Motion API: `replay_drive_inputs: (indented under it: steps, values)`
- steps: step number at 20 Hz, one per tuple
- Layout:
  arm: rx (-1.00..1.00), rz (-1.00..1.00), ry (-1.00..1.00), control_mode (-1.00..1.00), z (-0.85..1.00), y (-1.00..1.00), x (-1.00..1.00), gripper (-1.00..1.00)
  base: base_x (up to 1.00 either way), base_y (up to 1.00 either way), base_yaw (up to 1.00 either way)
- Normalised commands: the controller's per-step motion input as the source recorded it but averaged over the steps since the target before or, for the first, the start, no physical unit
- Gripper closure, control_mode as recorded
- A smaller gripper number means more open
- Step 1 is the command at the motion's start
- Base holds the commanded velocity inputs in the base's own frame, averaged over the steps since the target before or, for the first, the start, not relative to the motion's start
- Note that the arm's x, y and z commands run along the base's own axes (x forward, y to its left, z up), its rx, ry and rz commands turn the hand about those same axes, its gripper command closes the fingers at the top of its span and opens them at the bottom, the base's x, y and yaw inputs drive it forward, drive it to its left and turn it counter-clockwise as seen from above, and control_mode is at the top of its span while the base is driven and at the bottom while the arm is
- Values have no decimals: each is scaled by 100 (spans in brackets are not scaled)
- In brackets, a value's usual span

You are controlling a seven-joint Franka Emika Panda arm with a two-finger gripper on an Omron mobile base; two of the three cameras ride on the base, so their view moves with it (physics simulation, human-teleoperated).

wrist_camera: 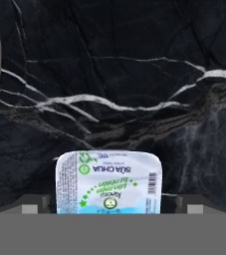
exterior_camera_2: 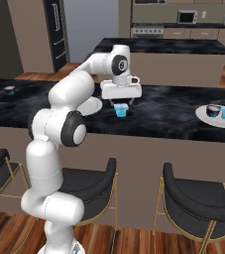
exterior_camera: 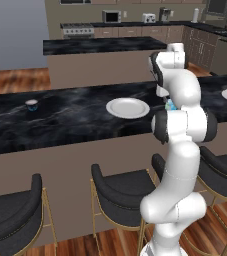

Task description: Place two yogurt containers on each plate.

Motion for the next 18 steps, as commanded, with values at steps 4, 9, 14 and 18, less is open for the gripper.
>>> replay_drive_inputs:
  steps: [4,9,14,18]
  values:
    - [0,1,0,-100,-4,0,-2,-100,0,0,0]
    - [0,1,3,-100,-26,0,0,-100,0,0,0]
    - [0,0,1,-100,-48,0,-1,-100,0,0,0]
    - [0,1,0,-100,-16,0,0,-100,0,0,0]
